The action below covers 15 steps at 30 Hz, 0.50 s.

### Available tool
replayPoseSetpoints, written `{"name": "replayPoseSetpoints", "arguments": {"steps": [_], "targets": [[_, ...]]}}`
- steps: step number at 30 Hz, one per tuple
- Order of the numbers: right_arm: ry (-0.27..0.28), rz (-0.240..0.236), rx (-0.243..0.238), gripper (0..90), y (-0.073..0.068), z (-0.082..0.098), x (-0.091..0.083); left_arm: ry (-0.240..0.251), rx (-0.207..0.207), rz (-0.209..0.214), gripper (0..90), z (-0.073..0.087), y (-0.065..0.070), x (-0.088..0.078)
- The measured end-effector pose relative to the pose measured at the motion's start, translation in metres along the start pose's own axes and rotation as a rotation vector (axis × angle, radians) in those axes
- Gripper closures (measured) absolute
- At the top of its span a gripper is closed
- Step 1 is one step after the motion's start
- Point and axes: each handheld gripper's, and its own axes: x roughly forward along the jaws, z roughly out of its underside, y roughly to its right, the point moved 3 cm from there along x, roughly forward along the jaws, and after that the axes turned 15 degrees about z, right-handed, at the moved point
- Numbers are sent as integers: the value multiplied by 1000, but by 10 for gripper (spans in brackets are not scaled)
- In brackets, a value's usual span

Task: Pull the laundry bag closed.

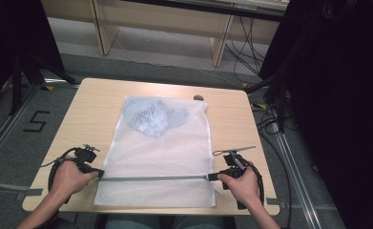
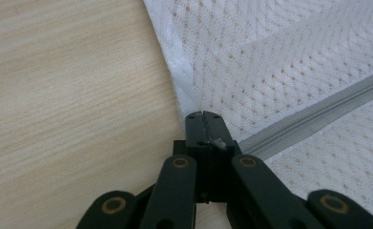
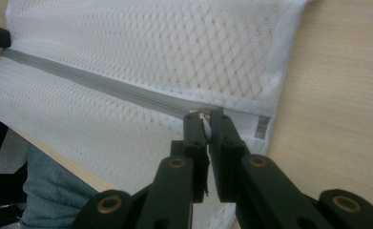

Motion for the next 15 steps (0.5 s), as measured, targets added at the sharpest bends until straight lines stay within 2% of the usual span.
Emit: {"name": "replayPoseSetpoints", "arguments": {"steps": [3, 4, 5, 9, 10, 11, 12, 15], "targets": [[-11, 3, -13, 868, 2, 1, 0, -1, 1, 0, 899, 0, 0, 0], [-8, 0, 3, 868, 2, 1, 0, -2, 2, 0, 899, 0, 0, 0], [-3, 7, -7, 868, 3, 1, 0, -3, 1, 0, 899, 0, 0, 0], [-11, 6, 10, 868, 3, 1, 0, -2, 0, 0, 899, 0, 0, 0], [-11, 17, 4, 868, 4, 1, 0, -2, 0, 1, 899, 0, 0, 0], [13, -11, -15, 868, 5, 0, 2, -1, 1, 1, 899, 0, 0, 0], [7, 22, -17, 868, 7, 0, 2, -1, 2, 0, 899, 0, 0, 0], [11, 14, -19, 867, 8, 0, 4, -3, 1, 1, 899, 0, 0, 0]]}}
